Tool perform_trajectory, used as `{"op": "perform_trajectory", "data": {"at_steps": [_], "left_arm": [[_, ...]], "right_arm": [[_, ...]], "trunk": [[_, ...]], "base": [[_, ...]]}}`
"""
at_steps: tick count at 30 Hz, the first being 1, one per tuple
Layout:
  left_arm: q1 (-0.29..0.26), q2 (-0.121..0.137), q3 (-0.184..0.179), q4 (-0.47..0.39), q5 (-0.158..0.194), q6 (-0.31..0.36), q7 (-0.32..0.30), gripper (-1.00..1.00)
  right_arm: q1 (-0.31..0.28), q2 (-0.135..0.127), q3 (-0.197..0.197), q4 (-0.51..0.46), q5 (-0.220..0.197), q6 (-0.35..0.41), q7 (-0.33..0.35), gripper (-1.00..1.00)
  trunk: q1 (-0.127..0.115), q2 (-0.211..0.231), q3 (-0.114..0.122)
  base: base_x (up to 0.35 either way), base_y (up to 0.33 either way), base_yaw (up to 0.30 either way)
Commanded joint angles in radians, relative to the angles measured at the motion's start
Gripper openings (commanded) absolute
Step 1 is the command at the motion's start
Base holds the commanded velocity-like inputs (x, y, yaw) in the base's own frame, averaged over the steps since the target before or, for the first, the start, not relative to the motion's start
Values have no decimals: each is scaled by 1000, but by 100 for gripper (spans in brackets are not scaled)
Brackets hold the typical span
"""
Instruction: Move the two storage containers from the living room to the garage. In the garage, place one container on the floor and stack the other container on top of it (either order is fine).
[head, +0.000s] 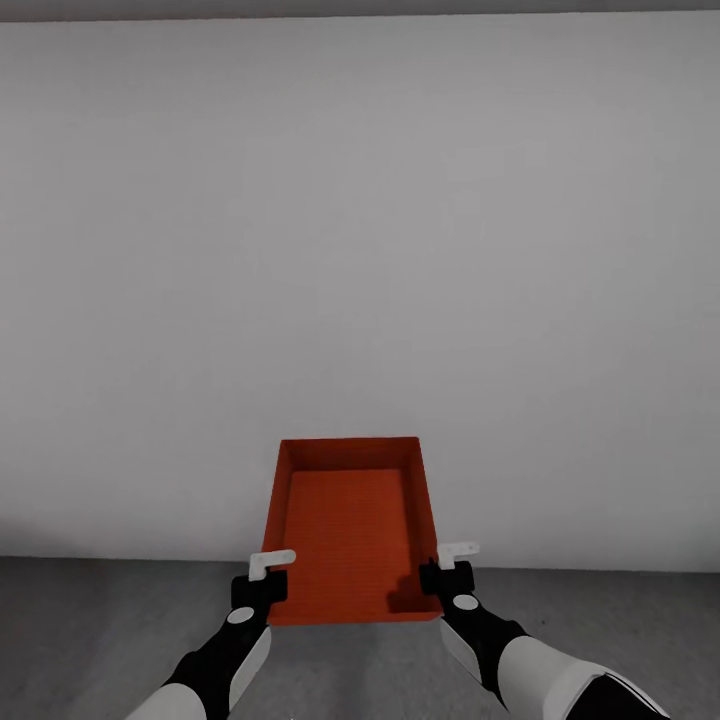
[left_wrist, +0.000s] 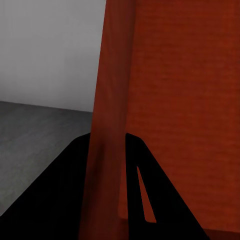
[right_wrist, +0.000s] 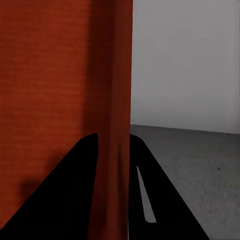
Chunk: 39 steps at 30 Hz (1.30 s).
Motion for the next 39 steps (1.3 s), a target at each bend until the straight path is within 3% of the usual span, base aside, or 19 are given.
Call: {"op": "perform_trajectory", "data": {"at_steps": [1,39], "left_arm": [[-2,2,5,-4,6,-14,11,-100],[-1,2,5,-5,4,-14,10,-100]], "right_arm": [[-1,-2,-58,2,-62,-3,-5,-100],[-1,-1,-58,2,-64,-1,-2,-100]], "trunk": [[0,-1,-3],[0,-1,-64]], "base": [[0,0,0],[0,0,0]]}}
